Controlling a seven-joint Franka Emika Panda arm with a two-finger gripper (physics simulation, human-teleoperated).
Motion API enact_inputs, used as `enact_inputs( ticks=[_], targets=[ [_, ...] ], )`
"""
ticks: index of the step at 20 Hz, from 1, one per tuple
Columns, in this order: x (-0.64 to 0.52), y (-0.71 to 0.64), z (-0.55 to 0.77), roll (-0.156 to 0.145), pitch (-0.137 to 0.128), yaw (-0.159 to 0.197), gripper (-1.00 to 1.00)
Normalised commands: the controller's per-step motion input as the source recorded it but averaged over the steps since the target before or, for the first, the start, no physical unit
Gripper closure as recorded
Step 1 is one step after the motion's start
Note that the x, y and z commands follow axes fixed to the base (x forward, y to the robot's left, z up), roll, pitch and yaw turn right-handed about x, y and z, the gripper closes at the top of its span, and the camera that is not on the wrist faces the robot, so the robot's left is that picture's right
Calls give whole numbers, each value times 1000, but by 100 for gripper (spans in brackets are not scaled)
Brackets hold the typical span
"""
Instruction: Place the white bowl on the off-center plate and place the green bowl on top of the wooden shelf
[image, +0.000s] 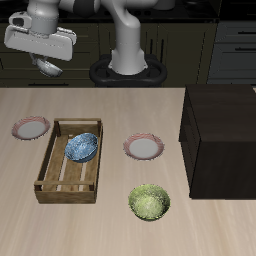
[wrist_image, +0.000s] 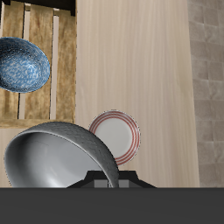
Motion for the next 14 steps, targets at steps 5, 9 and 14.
enact_inputs(
  ticks=[5, 9, 14],
  targets=[
    [-157, -289, 108, -23, -54, 4, 100],
    [-70, -148, 91, 14, -36, -7, 100],
    [-45, -9, 12, 22, -8, 73, 100]
  ],
)
